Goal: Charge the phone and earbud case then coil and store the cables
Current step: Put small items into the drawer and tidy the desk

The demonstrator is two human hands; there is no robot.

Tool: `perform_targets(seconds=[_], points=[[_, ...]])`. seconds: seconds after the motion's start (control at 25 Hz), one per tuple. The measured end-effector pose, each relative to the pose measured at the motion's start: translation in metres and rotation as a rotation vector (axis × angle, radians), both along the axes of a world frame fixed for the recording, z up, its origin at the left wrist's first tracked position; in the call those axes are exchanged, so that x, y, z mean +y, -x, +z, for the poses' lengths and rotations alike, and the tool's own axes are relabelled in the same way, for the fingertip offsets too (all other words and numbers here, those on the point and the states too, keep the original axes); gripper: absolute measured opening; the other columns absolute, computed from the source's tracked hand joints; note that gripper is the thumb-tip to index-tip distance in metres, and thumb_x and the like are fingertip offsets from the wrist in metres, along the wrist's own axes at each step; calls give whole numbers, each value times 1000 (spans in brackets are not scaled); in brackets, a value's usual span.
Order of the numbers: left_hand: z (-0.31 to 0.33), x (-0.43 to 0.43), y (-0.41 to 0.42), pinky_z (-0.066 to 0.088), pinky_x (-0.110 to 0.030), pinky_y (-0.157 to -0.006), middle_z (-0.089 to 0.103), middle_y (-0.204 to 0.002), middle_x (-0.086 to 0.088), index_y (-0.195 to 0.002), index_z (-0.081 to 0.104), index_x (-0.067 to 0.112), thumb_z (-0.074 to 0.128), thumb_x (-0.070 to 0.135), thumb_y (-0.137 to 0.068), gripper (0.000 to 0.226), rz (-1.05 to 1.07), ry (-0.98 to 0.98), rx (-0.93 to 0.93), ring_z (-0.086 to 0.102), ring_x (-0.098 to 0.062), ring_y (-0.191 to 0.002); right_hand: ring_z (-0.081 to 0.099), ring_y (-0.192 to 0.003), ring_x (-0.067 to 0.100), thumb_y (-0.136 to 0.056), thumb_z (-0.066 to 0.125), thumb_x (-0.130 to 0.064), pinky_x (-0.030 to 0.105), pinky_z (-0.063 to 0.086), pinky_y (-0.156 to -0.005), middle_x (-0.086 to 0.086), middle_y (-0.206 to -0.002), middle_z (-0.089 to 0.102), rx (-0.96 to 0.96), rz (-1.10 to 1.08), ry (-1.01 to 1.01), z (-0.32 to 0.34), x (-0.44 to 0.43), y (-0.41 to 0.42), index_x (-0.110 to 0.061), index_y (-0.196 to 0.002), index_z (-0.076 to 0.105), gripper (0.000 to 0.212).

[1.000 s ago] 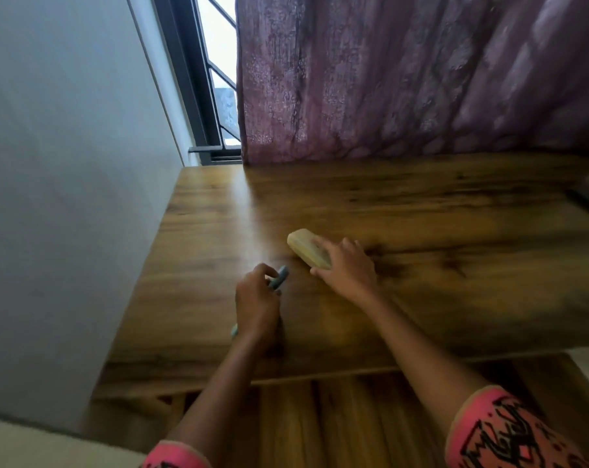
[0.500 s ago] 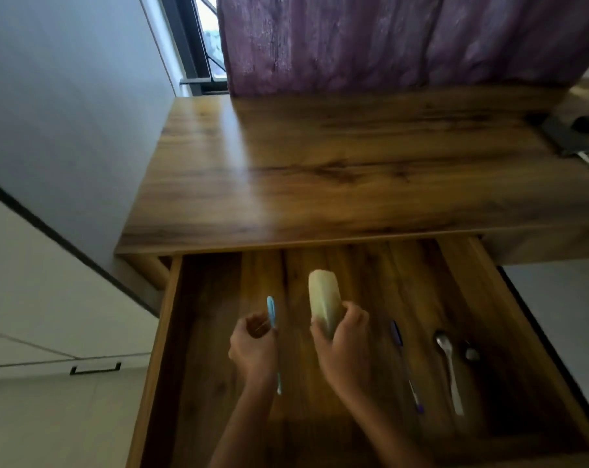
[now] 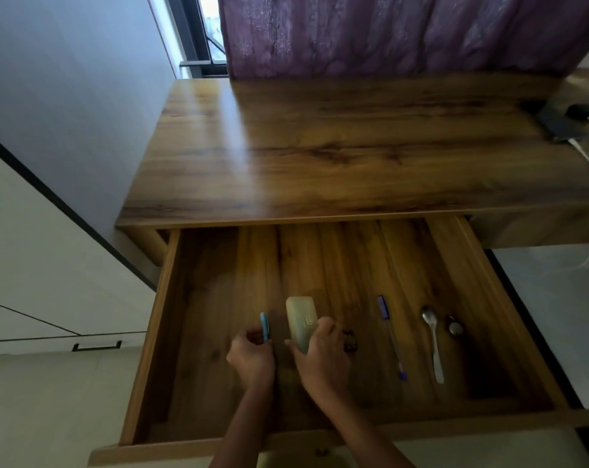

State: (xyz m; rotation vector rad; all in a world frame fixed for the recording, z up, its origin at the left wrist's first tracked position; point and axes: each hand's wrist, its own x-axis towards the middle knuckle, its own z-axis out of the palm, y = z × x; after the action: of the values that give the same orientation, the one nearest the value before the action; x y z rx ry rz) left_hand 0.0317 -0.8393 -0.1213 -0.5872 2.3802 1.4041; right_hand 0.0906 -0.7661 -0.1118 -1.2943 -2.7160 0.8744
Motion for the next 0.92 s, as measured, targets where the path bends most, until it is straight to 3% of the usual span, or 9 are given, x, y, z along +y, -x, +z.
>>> perform_targets(seconds=[0.12, 0.36, 0.52, 0.68, 0.8, 0.92], points=[[0, -3, 3, 50, -28, -74, 64, -104, -11, -107, 60, 5, 63, -5, -79, 30, -22, 48, 52, 59, -16, -89, 48, -110, 13, -77, 62, -56, 19, 46, -76, 2, -129, 42, -11, 19, -25, -1, -6, 4, -20, -121, 36, 62], [-3, -2, 5, 53, -35, -81, 62, -110, -13, -115, 55, 4, 60, -6, -81, 36, -43, 94, 86, 61, -23, -100, 47, -106, 12, -73, 65, -59, 16, 38, -69, 1, -127, 40, -46, 50, -54, -2, -6, 7, -20, -121, 36, 69], [-3, -3, 4, 54, -37, -84, 61, -113, -12, -118, 53, 6, 60, -2, -82, 37, -96, 106, 89, 60, -24, -103, 46, -106, 14, -68, 66, -63, 18, 41, -70, 2, -124, 40, -53, 26, -48, -3, -5, 8, -19, -120, 37, 74], [2, -10, -2, 54, -40, -85, 59, -118, -9, -121, 52, 9, 64, 9, -82, 42, -148, 162, 174, 58, -21, -107, 49, -84, 14, -60, 70, -66, 23, 46, -58, 5, -106, 50, 92, -6, -168, -2, -7, 3, -17, -105, 49, 69], [13, -18, -18, 44, -26, -85, 56, -122, -4, -123, 52, 12, 62, 21, -85, 41, -321, 242, 308, 51, -16, -112, 48, -78, 11, -69, 71, -55, 22, 44, -55, 5, -102, 53, 214, 8, -227, 3, -8, -13, -15, -101, 53, 54], [27, -26, -45, 35, -18, -78, 56, -119, -5, -121, 54, 11, 62, 22, -86, 37, -459, 302, 480, 45, -6, -104, 53, -73, 13, -71, 73, -42, 21, 45, -51, 6, -95, 56, 302, 16, -338, 11, -8, -36, -15, -97, 54, 42]])
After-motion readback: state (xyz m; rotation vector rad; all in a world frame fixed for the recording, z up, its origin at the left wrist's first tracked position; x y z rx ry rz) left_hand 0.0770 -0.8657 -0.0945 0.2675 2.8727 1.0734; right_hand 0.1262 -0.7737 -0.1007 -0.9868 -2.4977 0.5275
